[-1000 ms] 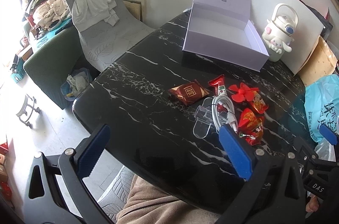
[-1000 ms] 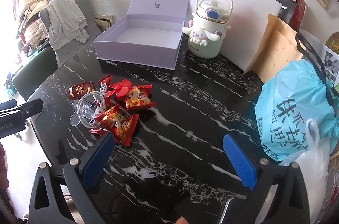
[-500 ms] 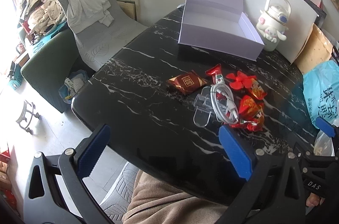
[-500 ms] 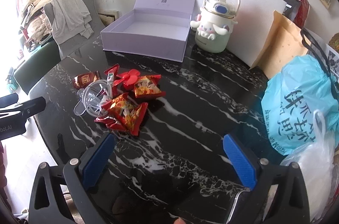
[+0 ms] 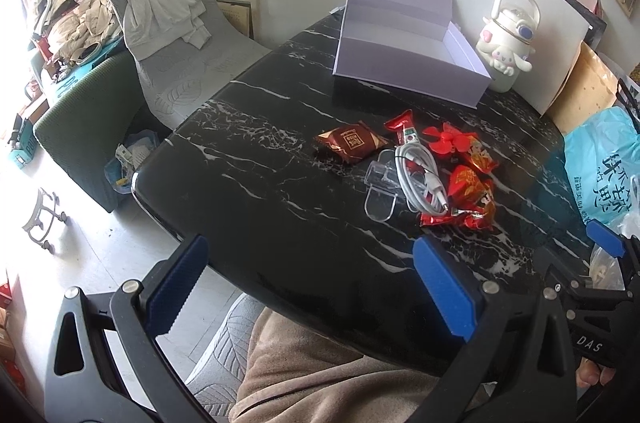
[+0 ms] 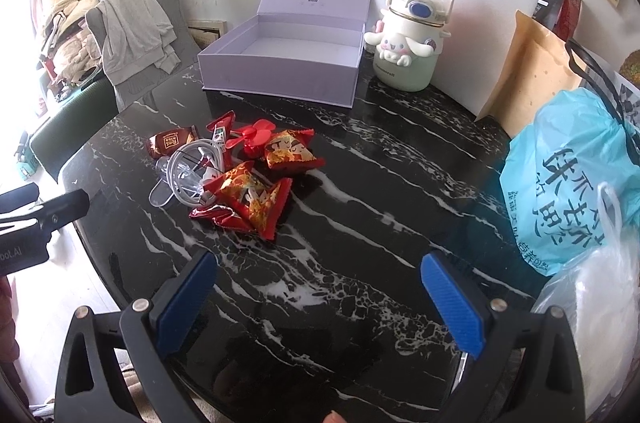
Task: Organize objects
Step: 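Move both tools toward the pile of red snacks and cable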
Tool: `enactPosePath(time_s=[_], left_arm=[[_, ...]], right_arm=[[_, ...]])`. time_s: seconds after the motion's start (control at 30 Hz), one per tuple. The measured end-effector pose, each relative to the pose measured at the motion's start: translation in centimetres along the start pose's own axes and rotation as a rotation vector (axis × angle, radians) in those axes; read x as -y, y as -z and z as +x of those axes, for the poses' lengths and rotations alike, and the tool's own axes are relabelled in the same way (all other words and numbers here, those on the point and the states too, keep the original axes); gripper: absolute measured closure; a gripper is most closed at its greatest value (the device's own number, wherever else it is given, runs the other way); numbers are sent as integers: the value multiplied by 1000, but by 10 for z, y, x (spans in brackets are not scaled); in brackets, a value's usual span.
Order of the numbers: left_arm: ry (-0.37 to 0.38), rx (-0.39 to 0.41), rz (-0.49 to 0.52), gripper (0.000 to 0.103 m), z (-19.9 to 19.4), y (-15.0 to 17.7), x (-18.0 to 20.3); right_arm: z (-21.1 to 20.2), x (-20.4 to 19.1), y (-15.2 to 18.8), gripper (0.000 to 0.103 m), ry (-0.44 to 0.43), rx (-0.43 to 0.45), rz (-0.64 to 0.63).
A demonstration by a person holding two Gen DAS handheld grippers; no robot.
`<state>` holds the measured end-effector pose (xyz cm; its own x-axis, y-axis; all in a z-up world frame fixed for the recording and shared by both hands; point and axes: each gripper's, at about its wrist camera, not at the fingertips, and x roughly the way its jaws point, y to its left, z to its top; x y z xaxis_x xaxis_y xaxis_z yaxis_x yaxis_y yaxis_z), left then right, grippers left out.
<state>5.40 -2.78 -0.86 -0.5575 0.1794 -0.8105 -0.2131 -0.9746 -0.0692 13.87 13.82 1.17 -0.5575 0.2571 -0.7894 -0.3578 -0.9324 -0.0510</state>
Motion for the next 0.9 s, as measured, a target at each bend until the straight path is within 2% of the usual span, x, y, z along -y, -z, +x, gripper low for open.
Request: enactPosePath(time_s=[0.23, 0.4, 0.73, 0.9], left_arm=[[38, -15, 27, 0, 11, 6, 3], [50, -24, 46, 0, 22, 7, 5], [82, -41, 57, 1, 40, -2, 5], [77, -55, 74, 1, 49, -9, 10]], right_arm=[[10, -5, -1, 9, -46, -14, 18], [23, -12, -2, 20, -100, -45, 15], [47, -9, -15, 21, -195, -56, 86], [58, -9, -24, 25, -207, -70, 84]])
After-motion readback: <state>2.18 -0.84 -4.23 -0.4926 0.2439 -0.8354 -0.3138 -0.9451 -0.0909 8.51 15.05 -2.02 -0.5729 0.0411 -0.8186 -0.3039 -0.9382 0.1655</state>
